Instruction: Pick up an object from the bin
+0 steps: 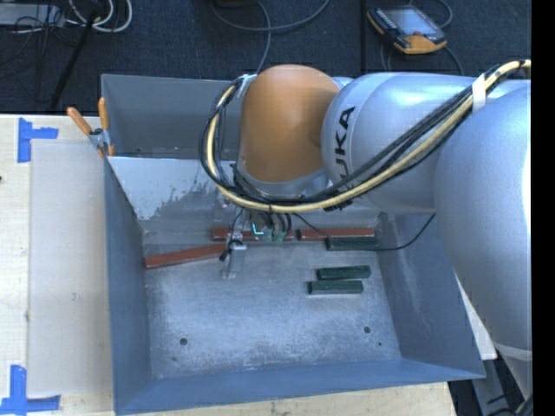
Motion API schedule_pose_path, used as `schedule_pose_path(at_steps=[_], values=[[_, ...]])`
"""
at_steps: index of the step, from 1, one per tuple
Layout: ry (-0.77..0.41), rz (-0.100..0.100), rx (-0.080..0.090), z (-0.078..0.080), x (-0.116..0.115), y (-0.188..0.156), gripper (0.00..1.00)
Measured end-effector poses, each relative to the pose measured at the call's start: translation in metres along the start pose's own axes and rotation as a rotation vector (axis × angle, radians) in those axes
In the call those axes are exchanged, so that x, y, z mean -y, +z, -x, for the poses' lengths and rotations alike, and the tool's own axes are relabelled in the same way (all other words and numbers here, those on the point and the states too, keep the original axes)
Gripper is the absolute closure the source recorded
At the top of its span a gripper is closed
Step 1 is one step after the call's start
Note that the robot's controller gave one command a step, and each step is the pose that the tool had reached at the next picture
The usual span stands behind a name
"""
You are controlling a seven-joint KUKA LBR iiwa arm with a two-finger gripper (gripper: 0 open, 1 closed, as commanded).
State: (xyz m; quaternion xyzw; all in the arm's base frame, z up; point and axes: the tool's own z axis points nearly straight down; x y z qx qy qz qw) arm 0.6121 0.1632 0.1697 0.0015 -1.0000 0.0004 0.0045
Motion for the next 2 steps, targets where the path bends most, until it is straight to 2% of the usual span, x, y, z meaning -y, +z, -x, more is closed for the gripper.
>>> schedule_pose_path(at_steps=[1, 2], values=[[-0.037, -0.001, 0.0, 0.0081, -0.0053, 0.1019, 0.0], [-0.034, 0.001, 0.007, 0.0103, -0.0055, 0.0971, 1.0]])
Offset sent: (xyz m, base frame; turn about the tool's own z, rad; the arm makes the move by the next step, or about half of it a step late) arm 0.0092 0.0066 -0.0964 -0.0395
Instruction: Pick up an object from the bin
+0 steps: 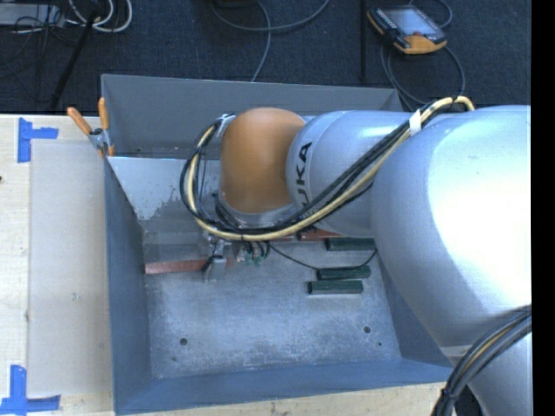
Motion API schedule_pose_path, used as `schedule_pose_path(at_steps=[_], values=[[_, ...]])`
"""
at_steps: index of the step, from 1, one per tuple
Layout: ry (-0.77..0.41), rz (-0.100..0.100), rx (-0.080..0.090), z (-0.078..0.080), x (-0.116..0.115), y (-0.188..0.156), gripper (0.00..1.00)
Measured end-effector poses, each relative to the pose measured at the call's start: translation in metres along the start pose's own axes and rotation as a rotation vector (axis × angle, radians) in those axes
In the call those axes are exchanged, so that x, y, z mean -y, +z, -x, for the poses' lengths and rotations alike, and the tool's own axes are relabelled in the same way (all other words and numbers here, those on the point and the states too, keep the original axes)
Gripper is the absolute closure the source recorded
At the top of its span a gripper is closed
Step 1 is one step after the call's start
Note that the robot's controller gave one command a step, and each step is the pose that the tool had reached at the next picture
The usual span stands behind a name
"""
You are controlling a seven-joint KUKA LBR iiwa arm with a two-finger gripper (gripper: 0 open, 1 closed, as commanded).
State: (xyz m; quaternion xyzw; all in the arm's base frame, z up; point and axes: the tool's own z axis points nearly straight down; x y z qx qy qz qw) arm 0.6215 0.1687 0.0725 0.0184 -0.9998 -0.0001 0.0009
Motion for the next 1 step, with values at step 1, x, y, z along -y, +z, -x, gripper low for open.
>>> schedule_pose_path(at_steps=[1], values=[[-0.08, -0.001, 0.012, 0.0, 0.0433, -0.1352, 1.0]])
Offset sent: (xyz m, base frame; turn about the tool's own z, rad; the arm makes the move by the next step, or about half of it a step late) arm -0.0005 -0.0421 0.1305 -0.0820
